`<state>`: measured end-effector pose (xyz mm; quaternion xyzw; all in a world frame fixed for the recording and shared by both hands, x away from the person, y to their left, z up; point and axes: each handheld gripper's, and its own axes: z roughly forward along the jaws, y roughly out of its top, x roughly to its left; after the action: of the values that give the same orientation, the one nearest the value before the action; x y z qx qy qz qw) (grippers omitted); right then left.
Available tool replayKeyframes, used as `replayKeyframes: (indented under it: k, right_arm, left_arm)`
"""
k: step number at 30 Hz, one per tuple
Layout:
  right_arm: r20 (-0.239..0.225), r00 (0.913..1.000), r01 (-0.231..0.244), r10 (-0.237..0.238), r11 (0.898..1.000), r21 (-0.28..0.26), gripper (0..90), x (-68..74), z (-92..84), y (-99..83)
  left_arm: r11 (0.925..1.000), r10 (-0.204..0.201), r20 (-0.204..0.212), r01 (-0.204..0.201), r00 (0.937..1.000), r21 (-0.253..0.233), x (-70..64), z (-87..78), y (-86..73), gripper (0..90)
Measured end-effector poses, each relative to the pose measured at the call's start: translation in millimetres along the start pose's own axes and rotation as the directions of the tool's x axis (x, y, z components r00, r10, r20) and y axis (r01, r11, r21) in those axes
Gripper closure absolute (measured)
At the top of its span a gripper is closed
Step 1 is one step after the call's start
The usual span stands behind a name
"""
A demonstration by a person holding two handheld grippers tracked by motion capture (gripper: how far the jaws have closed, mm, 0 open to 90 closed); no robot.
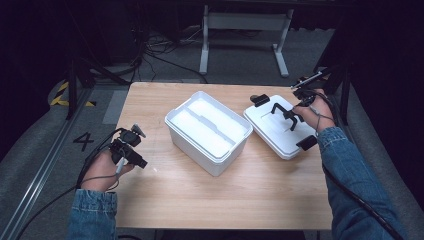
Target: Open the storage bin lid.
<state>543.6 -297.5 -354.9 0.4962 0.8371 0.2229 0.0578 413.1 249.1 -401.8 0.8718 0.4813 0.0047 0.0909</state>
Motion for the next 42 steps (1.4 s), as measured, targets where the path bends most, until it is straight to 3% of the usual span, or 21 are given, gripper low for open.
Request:
replayKeyframes:
  k: [17, 42]
  right_arm:
    - [-0.016, 0.9997, -0.017, 0.017, 1.000, -0.002, 85.1, -5.6, 28.5, -14.5]
    - [-0.035, 0.9989, -0.031, 0.031, 0.999, 0.018, 84.8, -10.6, 42.3, -24.6]
  left_arm:
    - [1.0000, -0.001, -0.005, 0.001, 1.0000, 0.006, -0.7, 1.3, 0.8, 43.8]
    - [1.0000, 0.004, -0.003, -0.004, 1.0000, 0.009, -2.2, 2.1, 1.2, 43.4]
